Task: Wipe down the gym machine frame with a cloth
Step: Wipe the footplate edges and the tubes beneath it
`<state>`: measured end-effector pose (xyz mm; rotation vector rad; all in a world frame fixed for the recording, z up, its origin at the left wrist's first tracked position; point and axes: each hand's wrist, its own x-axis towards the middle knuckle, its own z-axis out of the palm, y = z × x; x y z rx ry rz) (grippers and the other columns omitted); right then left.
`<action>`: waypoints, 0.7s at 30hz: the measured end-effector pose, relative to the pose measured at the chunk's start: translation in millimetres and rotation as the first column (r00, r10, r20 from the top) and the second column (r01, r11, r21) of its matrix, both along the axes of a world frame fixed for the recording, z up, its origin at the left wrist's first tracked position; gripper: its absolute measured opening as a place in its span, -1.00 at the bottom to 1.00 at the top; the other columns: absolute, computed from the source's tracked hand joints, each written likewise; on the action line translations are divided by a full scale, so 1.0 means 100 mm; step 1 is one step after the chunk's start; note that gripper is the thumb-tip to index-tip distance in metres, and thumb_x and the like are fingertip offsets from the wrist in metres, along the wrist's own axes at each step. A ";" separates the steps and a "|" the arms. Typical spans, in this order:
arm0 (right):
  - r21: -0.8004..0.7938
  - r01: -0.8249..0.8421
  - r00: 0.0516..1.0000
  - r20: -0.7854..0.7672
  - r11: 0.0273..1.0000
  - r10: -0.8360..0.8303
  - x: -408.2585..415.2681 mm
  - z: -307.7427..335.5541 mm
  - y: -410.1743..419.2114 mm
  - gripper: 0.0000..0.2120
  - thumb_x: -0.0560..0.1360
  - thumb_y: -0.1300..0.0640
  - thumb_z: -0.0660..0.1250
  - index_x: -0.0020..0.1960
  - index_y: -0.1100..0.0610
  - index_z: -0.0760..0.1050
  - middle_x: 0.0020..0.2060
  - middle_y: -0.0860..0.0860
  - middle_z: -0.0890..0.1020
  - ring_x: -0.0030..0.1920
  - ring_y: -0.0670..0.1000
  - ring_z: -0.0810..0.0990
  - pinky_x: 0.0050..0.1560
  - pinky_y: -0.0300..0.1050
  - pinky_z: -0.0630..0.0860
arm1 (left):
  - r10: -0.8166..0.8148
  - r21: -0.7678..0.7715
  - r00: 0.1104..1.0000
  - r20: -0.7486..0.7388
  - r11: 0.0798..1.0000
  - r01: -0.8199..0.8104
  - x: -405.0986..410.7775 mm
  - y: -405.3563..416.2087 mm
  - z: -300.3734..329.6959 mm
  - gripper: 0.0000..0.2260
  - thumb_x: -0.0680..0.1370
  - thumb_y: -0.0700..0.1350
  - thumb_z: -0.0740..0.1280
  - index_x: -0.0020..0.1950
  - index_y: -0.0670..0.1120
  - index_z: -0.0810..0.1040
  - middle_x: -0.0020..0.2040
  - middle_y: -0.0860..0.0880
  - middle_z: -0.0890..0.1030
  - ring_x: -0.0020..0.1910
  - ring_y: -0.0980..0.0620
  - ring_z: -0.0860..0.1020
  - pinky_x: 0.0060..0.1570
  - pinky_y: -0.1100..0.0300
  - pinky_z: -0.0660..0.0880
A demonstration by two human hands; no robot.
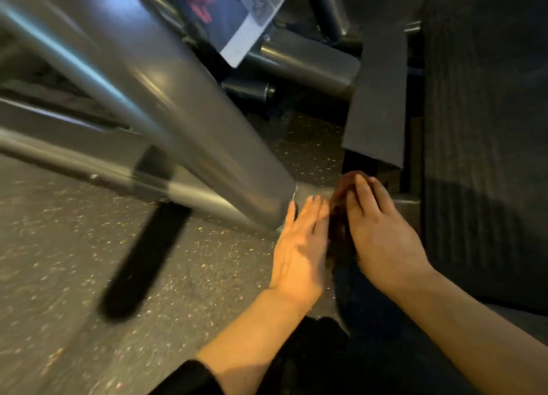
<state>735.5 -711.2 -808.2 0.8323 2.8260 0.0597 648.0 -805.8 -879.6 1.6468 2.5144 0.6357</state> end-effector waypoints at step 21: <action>-0.640 -0.283 0.785 -0.582 0.715 -0.210 -0.81 -0.26 -1.39 -0.49 0.51 0.34 0.28 0.42 0.07 0.41 0.37 -0.17 0.27 0.47 -0.02 0.25 0.51 -0.04 0.18 | -0.238 -0.026 -0.143 0.961 0.433 -0.901 -0.37 -0.96 0.59 -0.88 0.62 -0.23 0.24 0.07 -0.18 0.56 -0.03 -0.14 0.66 -0.08 0.00 0.64 -0.12 0.25 0.57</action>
